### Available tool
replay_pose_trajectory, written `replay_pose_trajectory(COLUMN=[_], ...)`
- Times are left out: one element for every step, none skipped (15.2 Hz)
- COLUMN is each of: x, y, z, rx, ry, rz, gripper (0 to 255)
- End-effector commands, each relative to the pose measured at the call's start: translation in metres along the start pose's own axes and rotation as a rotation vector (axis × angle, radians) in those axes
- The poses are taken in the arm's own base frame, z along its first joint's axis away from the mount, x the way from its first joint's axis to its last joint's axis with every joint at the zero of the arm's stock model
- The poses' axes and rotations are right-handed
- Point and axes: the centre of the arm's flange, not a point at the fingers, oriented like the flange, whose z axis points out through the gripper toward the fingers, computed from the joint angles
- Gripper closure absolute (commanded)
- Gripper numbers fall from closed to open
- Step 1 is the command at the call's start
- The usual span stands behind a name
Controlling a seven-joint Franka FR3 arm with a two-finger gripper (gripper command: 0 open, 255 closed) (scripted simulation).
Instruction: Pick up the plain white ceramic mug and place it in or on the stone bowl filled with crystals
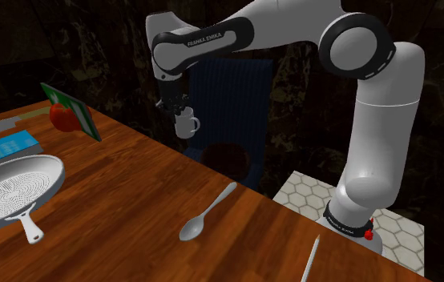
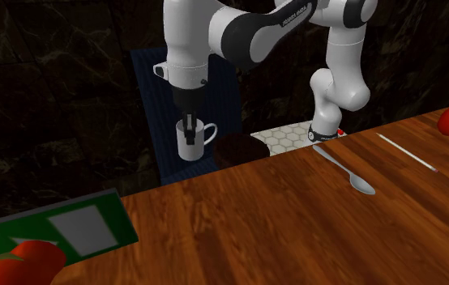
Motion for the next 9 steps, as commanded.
replay_pose_trajectory(x=[0.001, 0.001, 0.001, 0.002, 0.002, 0.002, -0.008, -0.017, -0.027], y=[0.000, 0.000, 0.000, 0.000, 0.000, 0.000, 0.009, 0.017, 0.025], z=[-0.010, -0.016, -0.021, -0.026, -0.032, -0.034, -0.037, -0.040, -0.043], rx=[0.000, 0.000, 0.000, 0.000, 0.000, 0.000, 0.000, 0.000, 0.000], ry=[0.000, 0.000, 0.000, 0.000, 0.000, 0.000, 0.000, 0.000, 0.000], rz=[0.000, 0.000, 0.000, 0.000, 0.000, 0.000, 0.000, 0.000, 0.000], gripper=[255, 255, 255, 255, 255, 255, 255, 255, 255])
